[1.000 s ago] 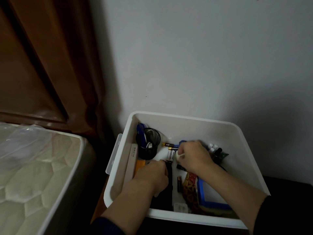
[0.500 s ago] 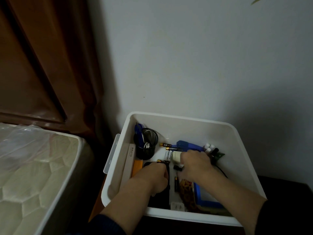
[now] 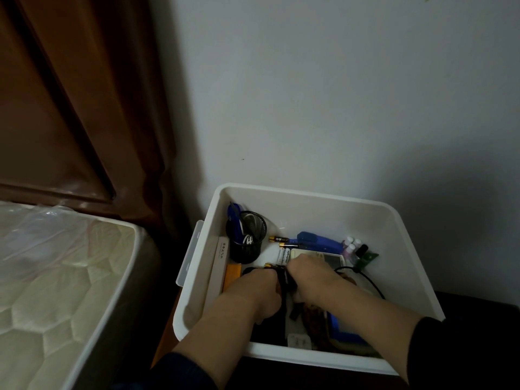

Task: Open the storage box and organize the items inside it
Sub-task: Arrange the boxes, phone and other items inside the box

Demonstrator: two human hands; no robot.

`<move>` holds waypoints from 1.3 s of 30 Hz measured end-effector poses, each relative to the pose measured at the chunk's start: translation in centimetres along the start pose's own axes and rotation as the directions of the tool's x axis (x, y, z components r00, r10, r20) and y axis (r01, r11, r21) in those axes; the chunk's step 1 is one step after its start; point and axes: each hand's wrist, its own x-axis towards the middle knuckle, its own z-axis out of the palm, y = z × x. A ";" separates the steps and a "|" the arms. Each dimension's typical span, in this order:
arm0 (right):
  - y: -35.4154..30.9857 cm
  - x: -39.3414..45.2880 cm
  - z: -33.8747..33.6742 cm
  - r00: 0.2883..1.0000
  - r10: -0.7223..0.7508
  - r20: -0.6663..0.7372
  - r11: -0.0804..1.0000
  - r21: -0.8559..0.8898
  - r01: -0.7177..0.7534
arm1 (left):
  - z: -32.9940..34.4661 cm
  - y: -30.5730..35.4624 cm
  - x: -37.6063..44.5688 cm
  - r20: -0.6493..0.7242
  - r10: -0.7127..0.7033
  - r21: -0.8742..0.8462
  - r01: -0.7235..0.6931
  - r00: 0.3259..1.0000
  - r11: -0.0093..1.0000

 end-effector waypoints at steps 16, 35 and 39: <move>1.9 -2.2 0.0 0.998 0.034 0.048 -0.116 0.992 -0.044 | -0.7 0.6 -0.6 -0.270 0.186 -0.488 -0.301 0.945 0.819; 2.5 -0.4 -1.0 0.805 0.270 -0.528 0.696 0.685 0.216 | -5.2 -0.1 -3.9 -0.783 0.071 -0.280 -0.452 0.618 0.847; 1.3 1.7 -1.0 0.826 0.069 -0.559 0.989 0.149 0.018 | -7.1 -1.5 -5.0 -0.892 0.010 -0.197 -0.407 0.452 0.892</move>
